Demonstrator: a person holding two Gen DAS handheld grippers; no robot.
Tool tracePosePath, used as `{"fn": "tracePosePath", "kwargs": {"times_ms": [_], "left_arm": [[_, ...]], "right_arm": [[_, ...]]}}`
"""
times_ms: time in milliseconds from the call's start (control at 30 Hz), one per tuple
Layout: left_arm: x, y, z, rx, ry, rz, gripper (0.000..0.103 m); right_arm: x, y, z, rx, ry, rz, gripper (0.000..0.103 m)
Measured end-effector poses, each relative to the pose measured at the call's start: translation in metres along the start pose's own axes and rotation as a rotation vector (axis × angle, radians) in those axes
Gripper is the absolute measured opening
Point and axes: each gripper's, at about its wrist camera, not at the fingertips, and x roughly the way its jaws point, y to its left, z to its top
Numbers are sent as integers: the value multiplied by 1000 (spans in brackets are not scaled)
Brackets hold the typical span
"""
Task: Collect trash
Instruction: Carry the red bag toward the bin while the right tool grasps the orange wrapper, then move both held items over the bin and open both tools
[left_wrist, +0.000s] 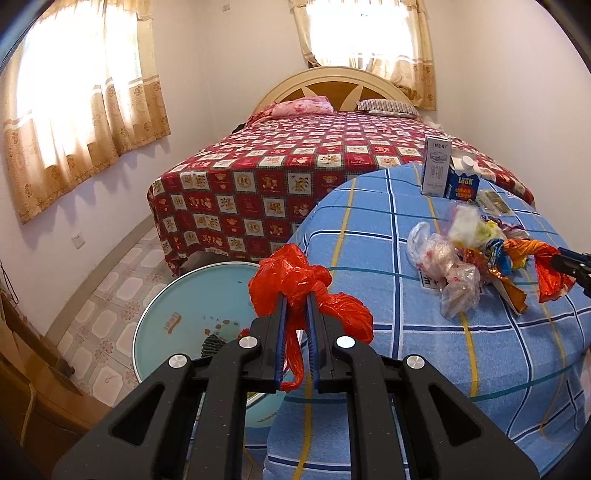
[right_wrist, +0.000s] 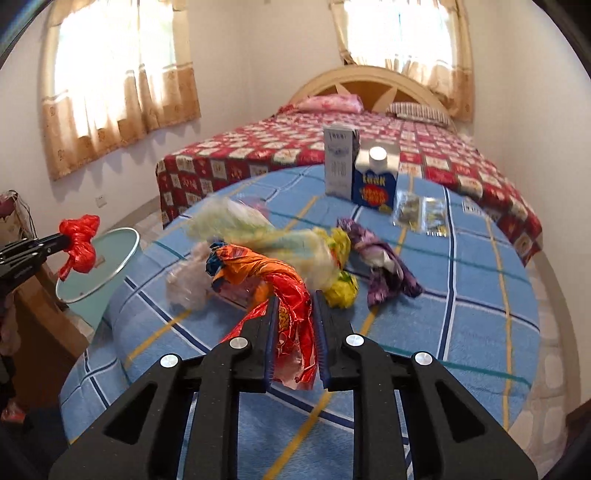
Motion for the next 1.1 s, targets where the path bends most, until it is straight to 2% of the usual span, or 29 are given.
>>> {"fn": "tracePosePath", "kwargs": {"times_ms": [267, 433, 833, 1100], "left_arm": [[-1, 11, 2, -19, -5, 24, 10], [0, 19, 3, -34, -4, 46, 10], [12, 51, -9, -77, 45, 123, 10], [17, 73, -14, -104, 58, 150, 10]], "right_arm": [[-14, 0, 11, 11, -57, 10, 18], [-6, 10, 26, -13, -73, 38, 18], [35, 65, 54, -97, -61, 143, 18], [59, 104, 72, -157, -48, 199, 18]]}}
